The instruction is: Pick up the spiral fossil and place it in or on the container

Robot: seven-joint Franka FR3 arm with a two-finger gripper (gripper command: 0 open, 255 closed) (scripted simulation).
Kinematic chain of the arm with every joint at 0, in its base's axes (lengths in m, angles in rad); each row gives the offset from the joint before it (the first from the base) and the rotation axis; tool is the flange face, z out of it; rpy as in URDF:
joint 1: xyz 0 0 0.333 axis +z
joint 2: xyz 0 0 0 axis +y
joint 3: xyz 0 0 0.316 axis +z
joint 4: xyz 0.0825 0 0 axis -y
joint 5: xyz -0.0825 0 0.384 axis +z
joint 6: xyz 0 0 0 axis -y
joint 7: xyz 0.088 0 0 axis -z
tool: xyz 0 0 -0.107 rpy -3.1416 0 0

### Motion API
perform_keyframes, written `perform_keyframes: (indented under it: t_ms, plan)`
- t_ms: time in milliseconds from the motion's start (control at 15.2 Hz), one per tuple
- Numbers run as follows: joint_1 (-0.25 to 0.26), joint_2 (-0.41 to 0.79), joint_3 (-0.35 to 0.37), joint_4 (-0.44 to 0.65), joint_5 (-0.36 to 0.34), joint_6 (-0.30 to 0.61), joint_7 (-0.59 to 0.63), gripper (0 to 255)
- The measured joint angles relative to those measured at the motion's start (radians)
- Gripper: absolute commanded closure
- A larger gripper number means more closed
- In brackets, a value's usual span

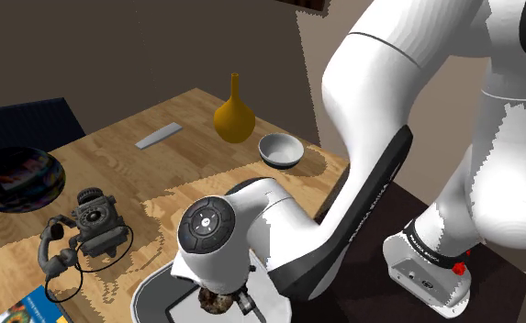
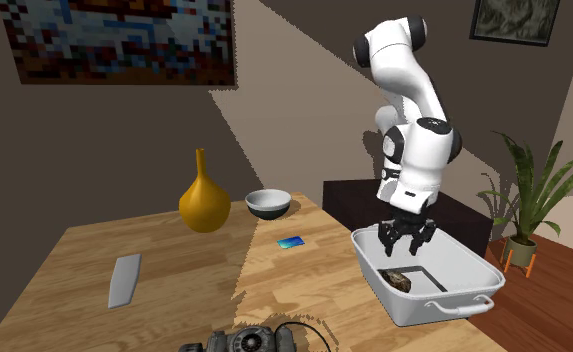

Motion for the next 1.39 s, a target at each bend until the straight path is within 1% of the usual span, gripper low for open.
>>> perform_keyframes:
  t_ms: [132, 264, 330, 396, 528, 792, 1254, 1320, 1386]
  plan:
    - [0.048, 0.078, -0.011, 0.109, -0.116, -0.132, -0.213, 0]
    - [0.115, 0.159, -0.021, 0.216, -0.254, -0.257, -0.472, 0]
    - [0.136, 0.187, -0.03, 0.251, -0.298, -0.288, -0.554, 0]
    - [0.149, 0.206, -0.039, 0.265, -0.327, -0.297, -0.591, 0]
    - [0.157, 0.225, -0.053, 0.269, -0.357, -0.295, -0.615, 0]
    - [0.162, 0.256, -0.078, 0.268, -0.394, -0.271, -0.61, 0]
    - [0.165, 0.263, -0.082, 0.272, -0.402, -0.266, -0.608, 0]
    - [0.165, 0.263, -0.081, 0.271, -0.402, -0.266, -0.608, 255]
    - [0.164, 0.262, -0.081, 0.271, -0.402, -0.265, -0.608, 255]
